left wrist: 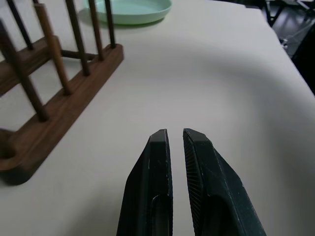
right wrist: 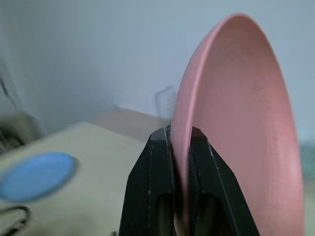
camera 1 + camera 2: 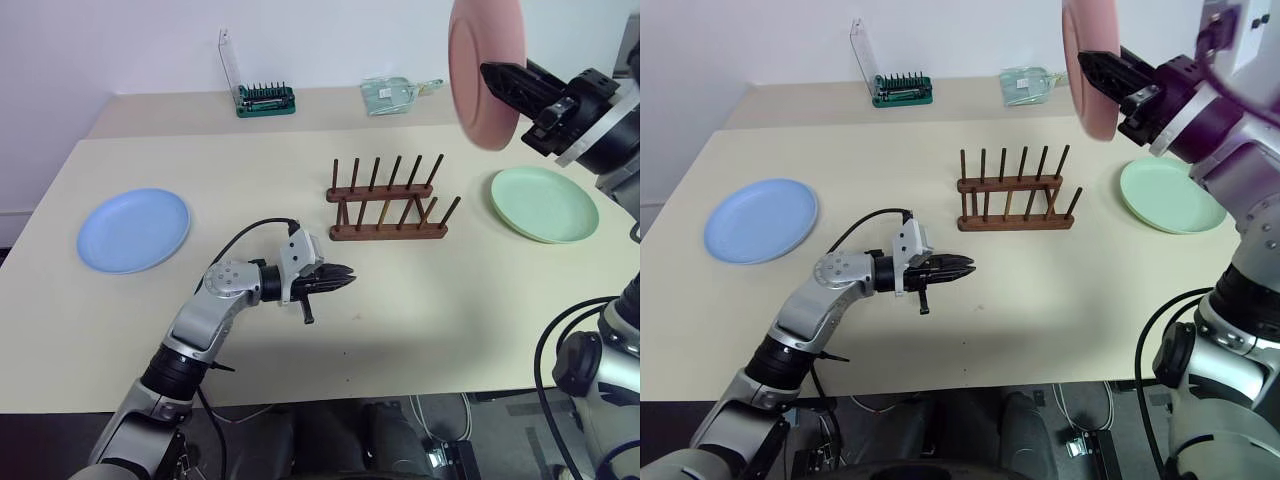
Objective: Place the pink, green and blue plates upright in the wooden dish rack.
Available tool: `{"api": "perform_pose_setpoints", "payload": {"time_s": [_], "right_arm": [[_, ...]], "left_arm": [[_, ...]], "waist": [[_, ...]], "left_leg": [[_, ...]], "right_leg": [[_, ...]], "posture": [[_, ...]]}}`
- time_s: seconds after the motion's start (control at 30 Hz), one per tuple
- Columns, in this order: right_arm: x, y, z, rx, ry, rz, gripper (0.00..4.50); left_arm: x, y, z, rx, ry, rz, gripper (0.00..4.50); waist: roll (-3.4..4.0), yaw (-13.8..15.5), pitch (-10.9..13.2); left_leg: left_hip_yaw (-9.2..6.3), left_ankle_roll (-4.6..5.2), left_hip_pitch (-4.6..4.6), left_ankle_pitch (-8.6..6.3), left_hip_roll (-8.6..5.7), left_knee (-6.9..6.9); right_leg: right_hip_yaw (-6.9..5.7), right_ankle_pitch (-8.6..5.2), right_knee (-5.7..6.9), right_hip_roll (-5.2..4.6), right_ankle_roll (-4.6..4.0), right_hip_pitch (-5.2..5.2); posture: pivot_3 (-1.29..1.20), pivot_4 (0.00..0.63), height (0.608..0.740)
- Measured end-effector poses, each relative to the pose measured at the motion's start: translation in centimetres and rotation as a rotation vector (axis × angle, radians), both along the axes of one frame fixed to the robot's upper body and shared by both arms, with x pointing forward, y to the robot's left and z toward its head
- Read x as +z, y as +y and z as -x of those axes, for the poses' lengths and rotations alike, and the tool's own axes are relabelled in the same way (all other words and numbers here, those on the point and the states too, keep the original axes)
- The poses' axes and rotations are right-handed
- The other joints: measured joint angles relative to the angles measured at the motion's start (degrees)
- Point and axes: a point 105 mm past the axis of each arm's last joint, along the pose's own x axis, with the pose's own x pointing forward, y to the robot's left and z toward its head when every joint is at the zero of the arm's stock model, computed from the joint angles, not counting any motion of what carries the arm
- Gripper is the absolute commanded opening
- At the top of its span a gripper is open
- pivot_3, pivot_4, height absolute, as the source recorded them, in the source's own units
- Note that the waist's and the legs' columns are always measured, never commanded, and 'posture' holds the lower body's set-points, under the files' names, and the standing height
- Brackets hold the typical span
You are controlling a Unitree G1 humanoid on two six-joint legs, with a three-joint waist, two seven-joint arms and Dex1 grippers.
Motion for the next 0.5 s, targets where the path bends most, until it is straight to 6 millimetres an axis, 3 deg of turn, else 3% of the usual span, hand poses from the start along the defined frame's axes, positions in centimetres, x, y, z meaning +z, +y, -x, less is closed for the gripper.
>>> {"api": "perform_pose_setpoints", "payload": {"time_s": [0.33,0.5], "right_arm": [[-3.1,-2.2,-2.8,-0.029,0.225,-0.168,0.04],[-1.8,-1.8,-2.6,0.008,0.192,-0.219,0.04]], "left_arm": [[0.1,-0.1,0.6,-0.001,0.013,0.012,0.47],[-0.1,0.2,0.7,0.006,0.022,0.006,0.47]], "waist": [[0.03,-0.2,0.0],[0.04,-0.3,0.0]], "left_leg": [[0.15,-0.01,-0.02,0.01,0.08,-0.06],[0.14,-0.01,-0.02,0.01,0.09,-0.07]], "right_leg": [[0.01,0.0,0.11,0.05,0.0,-0.17],[0.01,0.0,0.11,0.06,0.0,-0.17]], "posture": [[0.0,0.15,0.74],[0.0,0.15,0.74]]}}
